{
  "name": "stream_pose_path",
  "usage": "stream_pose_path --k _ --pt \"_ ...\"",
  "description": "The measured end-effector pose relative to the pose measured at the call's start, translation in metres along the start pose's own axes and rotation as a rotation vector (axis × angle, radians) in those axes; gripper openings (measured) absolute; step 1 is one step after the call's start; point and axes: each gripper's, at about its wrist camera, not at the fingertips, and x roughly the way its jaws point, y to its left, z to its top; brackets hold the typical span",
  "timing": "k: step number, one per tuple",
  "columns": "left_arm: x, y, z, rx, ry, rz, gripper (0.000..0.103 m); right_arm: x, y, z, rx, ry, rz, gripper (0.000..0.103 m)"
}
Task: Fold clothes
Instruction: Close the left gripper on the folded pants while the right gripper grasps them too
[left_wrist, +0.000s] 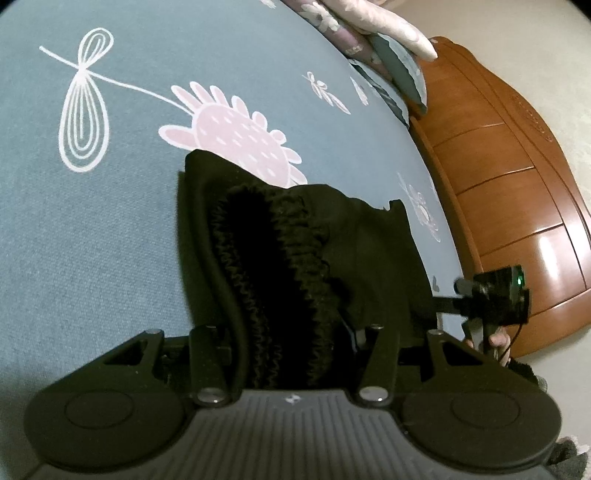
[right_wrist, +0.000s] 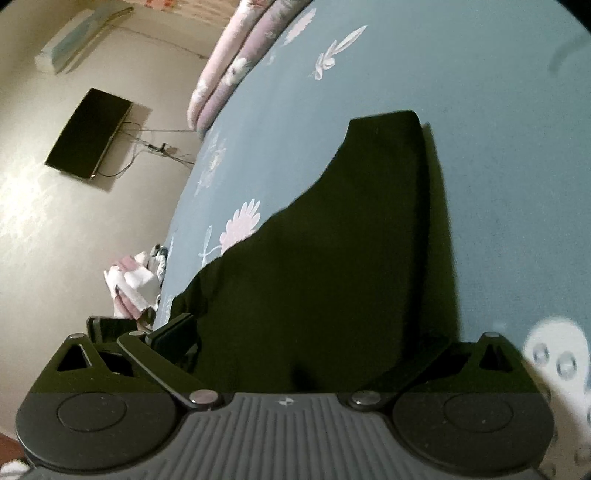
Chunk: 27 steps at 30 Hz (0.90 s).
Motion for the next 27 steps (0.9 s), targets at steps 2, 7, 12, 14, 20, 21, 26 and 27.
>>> stream_pose_path --k 2,7,12,14,20,21,26,27 --pt "0.000 0.001 0.001 0.000 0.002 -0.003 0.050 -0.005 0.001 -0.007 -0.022 -0.007 -0.002 0.097" --pt "0.001 0.001 0.002 -0.003 0.004 -0.006 0.050 -0.004 -0.001 0.001 -0.020 0.011 -0.054 0.082" --pt "0.000 0.003 0.001 -0.011 0.001 -0.017 0.050 -0.007 0.000 -0.005 -0.058 0.003 -0.157 0.056" --pt "0.001 0.002 0.001 -0.013 0.003 -0.013 0.050 -0.009 -0.003 -0.009 -0.064 -0.016 -0.206 0.023" --pt "0.001 -0.008 0.001 0.007 0.006 0.039 0.050 -0.017 -0.019 -0.019 -0.015 -0.084 -0.174 0.020" --pt "0.001 -0.009 0.001 0.007 0.006 0.047 0.049 -0.017 -0.017 -0.021 -0.027 -0.092 -0.181 0.020" --pt "0.002 -0.019 0.003 0.019 0.012 0.102 0.046 -0.013 -0.001 -0.028 -0.082 -0.137 -0.230 0.021" --pt "0.002 -0.021 0.003 0.020 0.011 0.112 0.045 -0.012 0.003 -0.029 -0.099 -0.141 -0.243 0.021"
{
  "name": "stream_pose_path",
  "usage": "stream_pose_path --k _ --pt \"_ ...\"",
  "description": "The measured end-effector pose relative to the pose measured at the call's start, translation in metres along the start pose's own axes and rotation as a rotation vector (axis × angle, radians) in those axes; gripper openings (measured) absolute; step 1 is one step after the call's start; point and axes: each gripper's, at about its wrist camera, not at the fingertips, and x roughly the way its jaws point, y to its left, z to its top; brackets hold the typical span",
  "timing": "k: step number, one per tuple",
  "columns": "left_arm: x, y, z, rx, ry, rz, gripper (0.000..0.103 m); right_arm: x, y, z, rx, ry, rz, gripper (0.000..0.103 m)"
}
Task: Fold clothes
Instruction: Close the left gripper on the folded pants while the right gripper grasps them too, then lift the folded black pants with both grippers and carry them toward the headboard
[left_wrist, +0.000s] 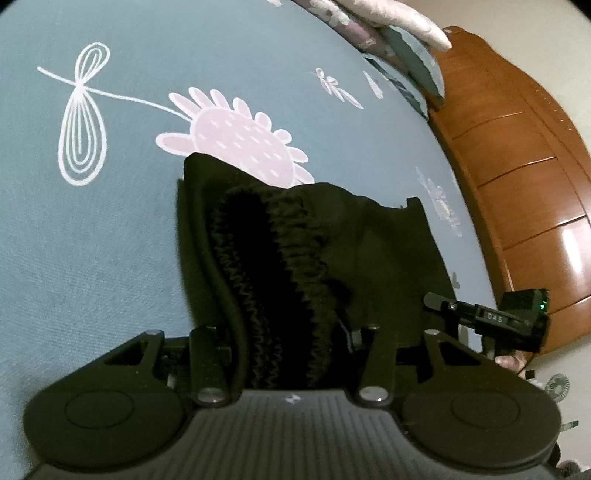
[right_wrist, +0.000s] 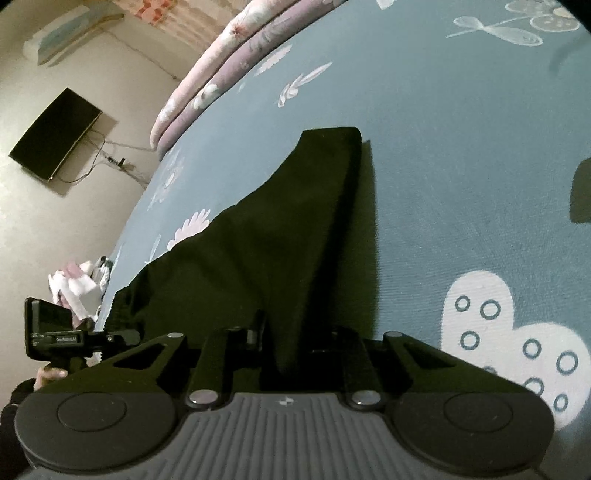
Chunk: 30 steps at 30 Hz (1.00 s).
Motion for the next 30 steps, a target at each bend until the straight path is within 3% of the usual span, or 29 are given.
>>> stream_pose_path --k 5,11,21,30 --pt "-0.003 -0.014 0.000 0.036 -0.004 0.066 0.044 -0.004 0.019 -0.003 -0.084 -0.018 -0.053 0.021" --pt "-0.012 -0.036 0.001 0.101 -0.017 0.117 0.040 -0.021 0.039 -0.006 -0.142 -0.056 -0.017 0.020" --pt "-0.028 -0.089 0.011 0.235 -0.061 0.145 0.038 -0.061 0.069 -0.015 -0.240 -0.141 -0.004 0.020" --pt "0.004 -0.164 0.028 0.383 -0.040 0.121 0.035 -0.115 0.068 -0.026 -0.264 -0.259 -0.024 0.020"
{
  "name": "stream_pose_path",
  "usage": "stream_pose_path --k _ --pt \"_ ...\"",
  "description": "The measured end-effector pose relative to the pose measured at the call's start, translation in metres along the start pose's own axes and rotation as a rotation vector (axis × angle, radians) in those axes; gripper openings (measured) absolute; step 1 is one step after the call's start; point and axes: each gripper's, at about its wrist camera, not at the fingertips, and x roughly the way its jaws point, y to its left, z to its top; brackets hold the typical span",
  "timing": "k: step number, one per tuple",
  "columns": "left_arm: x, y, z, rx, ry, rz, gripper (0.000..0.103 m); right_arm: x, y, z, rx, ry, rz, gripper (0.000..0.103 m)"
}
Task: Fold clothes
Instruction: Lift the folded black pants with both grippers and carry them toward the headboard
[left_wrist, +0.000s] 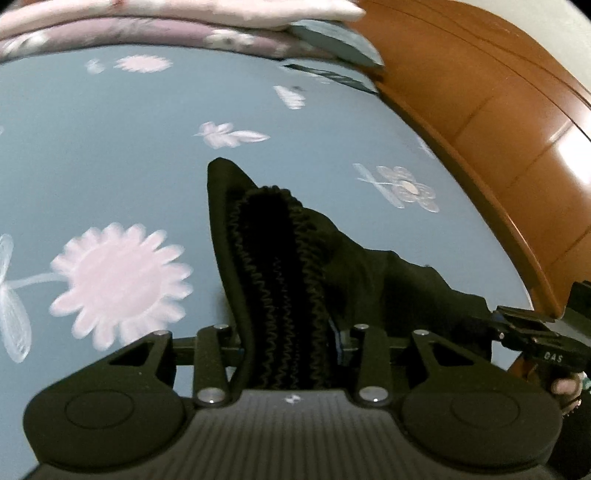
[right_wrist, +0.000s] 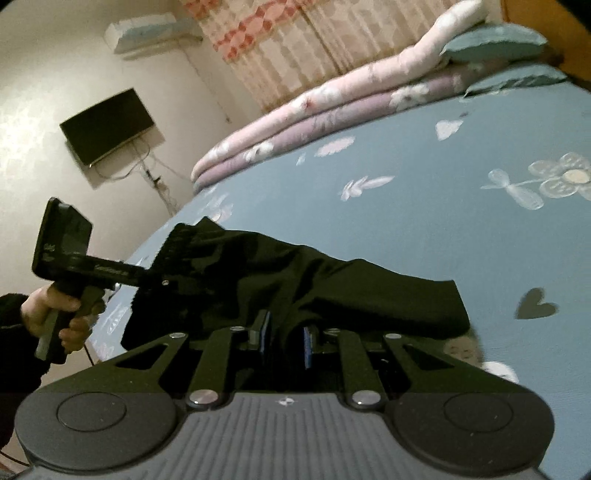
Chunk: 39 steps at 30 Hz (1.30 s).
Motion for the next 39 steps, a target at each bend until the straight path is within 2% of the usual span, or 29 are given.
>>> stream_pose_path --k 7,17,21,26,29,33,39 --pt "0.048 -0.067 0.043 0.125 0.016 -0.057 0.035 -0.047 -0.034 0.000 0.053 -0.095 -0.101 0.020" --pt "0.129 -0.182 0.115 0.316 0.041 -0.131 0.034 -0.100 -0.080 0.005 0.110 -0.238 -0.253 0.021" --pt "0.158 -0.221 0.137 0.375 0.052 -0.150 0.034 -0.110 -0.098 0.009 0.155 -0.294 -0.277 0.023" --pt "0.208 -0.269 0.165 0.457 0.091 -0.142 0.033 -0.102 -0.109 0.009 0.168 -0.324 -0.350 0.023" --pt "0.236 -0.292 0.169 0.502 0.119 -0.147 0.033 -0.099 -0.115 0.006 0.175 -0.334 -0.376 0.023" --pt "0.269 -0.314 0.169 0.554 0.147 -0.121 0.033 -0.094 -0.119 0.000 0.177 -0.331 -0.378 0.023" --pt "0.298 -0.304 0.171 0.528 0.187 -0.092 0.034 -0.088 -0.118 -0.011 0.186 -0.316 -0.365 0.026"
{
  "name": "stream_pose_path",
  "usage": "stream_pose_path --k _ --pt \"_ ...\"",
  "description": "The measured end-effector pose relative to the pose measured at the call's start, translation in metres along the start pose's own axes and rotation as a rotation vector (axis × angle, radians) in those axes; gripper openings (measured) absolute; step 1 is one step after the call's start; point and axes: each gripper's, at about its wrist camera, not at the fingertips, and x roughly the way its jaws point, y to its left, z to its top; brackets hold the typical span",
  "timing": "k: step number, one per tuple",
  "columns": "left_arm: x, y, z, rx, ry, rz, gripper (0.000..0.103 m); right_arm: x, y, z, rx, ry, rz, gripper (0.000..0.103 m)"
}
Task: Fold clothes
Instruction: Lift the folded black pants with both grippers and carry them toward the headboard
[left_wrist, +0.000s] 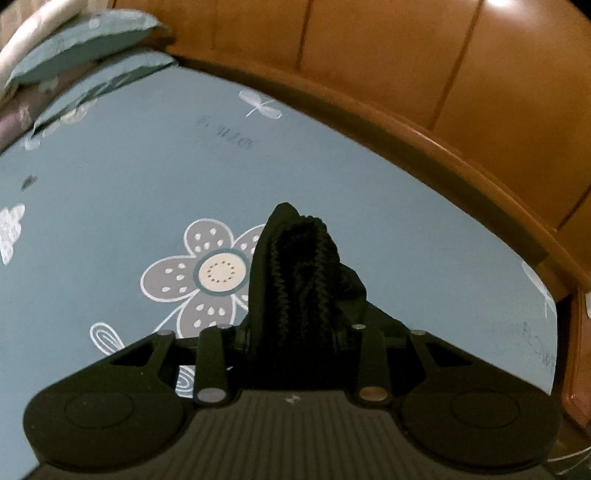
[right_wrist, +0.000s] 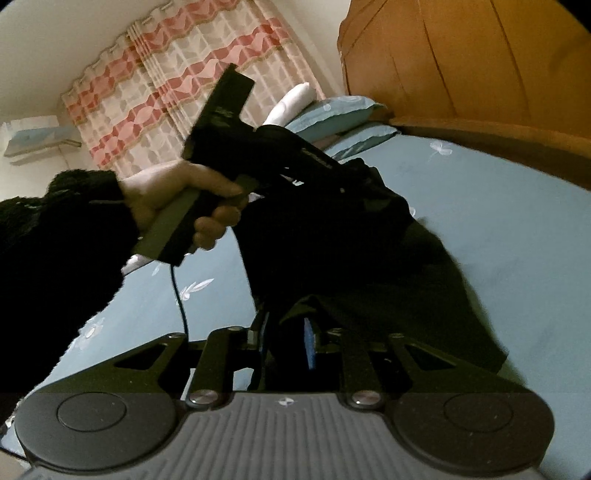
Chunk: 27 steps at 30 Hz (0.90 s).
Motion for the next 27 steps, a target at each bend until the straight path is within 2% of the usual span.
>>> stream_pose_path --k 3,4,6,7,8,11,14,17,21,25,27 --pt "0.003 0.010 0.000 -0.011 0.005 -0.003 0.040 -0.010 0.003 -0.007 0.014 0.007 0.004 0.030" --pt "0.002 0.012 0.001 -0.012 0.004 -0.001 0.042 -0.015 0.004 -0.009 0.019 0.011 0.010 0.035" --pt "-0.002 0.015 0.005 -0.014 -0.002 0.011 0.048 -0.020 0.004 -0.012 0.035 0.021 0.023 0.053" --pt "-0.005 0.016 0.007 -0.014 -0.007 0.020 0.049 -0.020 0.002 -0.014 0.049 0.027 0.031 0.069" --pt "-0.012 0.017 0.008 -0.010 -0.024 0.034 0.050 -0.020 0.000 -0.014 0.067 0.031 0.038 0.076" --pt "-0.036 0.022 0.009 -0.017 -0.075 0.056 0.052 -0.021 -0.010 -0.018 0.139 0.050 0.060 0.082" --pt "-0.061 0.026 0.006 -0.022 -0.122 0.090 0.061 -0.021 -0.025 -0.026 0.251 0.089 0.079 0.086" --pt "-0.076 0.026 -0.006 -0.016 -0.129 0.065 0.062 -0.026 -0.046 -0.038 0.393 0.123 0.097 0.086" --pt "-0.090 0.014 -0.053 0.023 -0.126 0.017 0.066 -0.045 -0.074 -0.052 0.572 0.092 0.117 0.091" --pt "-0.099 0.005 -0.109 0.006 -0.143 -0.046 0.067 -0.065 -0.099 -0.055 0.725 0.014 0.123 0.101" --pt "-0.103 0.002 -0.139 -0.011 -0.153 -0.070 0.070 -0.066 -0.111 -0.055 0.800 -0.013 0.134 0.102"
